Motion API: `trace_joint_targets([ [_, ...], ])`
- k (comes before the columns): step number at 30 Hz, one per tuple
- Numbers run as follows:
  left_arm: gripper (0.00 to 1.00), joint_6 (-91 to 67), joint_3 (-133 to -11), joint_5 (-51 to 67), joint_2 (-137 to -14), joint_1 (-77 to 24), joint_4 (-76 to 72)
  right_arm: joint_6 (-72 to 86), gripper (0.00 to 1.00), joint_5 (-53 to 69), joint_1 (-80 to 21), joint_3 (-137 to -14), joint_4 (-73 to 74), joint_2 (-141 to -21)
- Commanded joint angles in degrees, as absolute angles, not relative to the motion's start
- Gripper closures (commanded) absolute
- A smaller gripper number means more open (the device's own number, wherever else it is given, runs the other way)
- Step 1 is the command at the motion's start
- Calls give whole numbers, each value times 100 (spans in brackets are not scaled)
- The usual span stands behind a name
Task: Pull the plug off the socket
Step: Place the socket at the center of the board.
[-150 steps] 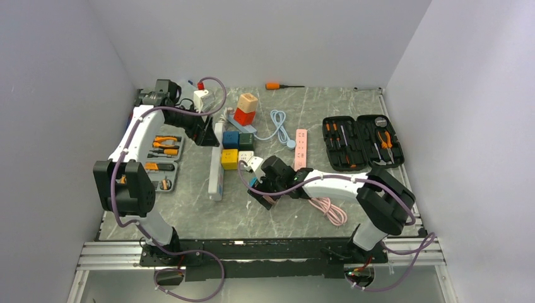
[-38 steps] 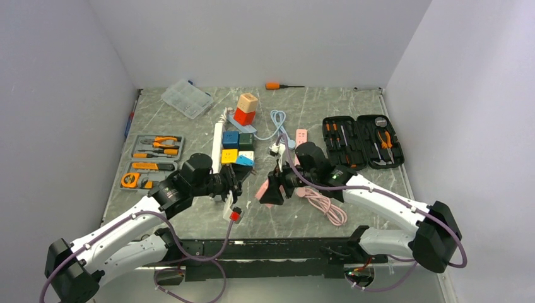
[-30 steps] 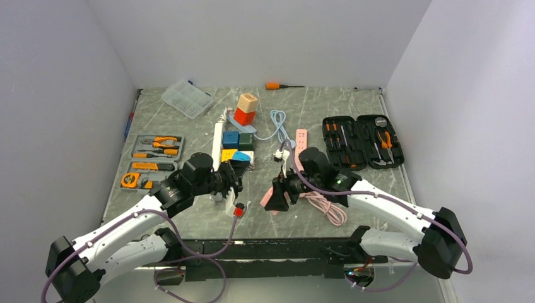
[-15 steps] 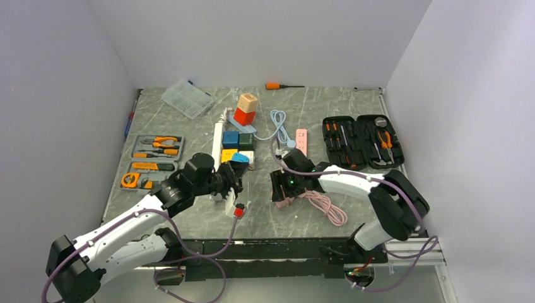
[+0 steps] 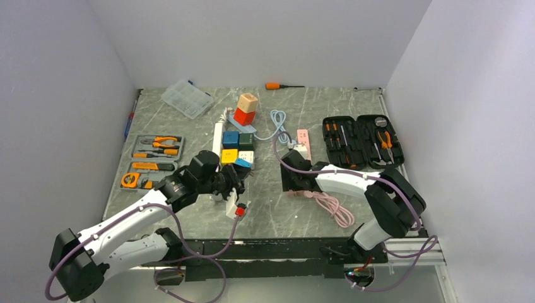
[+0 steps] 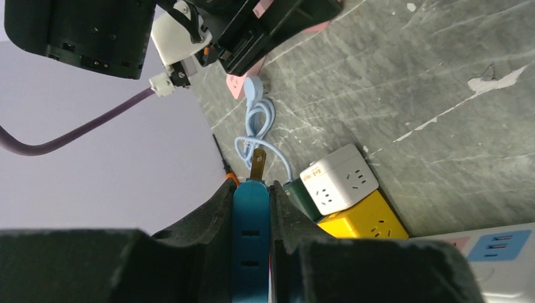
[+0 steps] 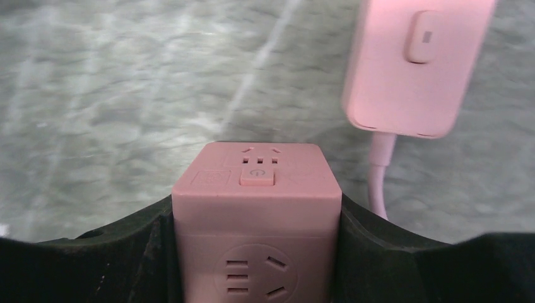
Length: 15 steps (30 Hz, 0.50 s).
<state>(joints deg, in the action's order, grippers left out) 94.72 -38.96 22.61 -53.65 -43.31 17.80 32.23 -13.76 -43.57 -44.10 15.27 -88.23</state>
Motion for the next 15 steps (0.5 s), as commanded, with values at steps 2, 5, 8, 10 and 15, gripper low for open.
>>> trace_joint_targets([
  [2,100,9367,-4395,2712,-5656,-4334,2139,3801,60,-2586,-4315,-4303,2895,-8653],
  [5,100,9348,-4519,2859,-5840,-4351,2218,3959,29,-2706,-4313,-4287,2999,-8628],
  [8,100,9263,-4574,2974,-6056,-4366,2093,3985,2,-2599,-4298,-4380,2947,-8547],
  [10,100,9311,-4572,3092,-6216,-4368,2039,3910,0,-2422,-4279,-4456,2805,-8388],
  [15,100,9607,-4496,3218,-6637,-4577,1923,3600,0,-2151,-4136,-5114,2882,-7823],
])
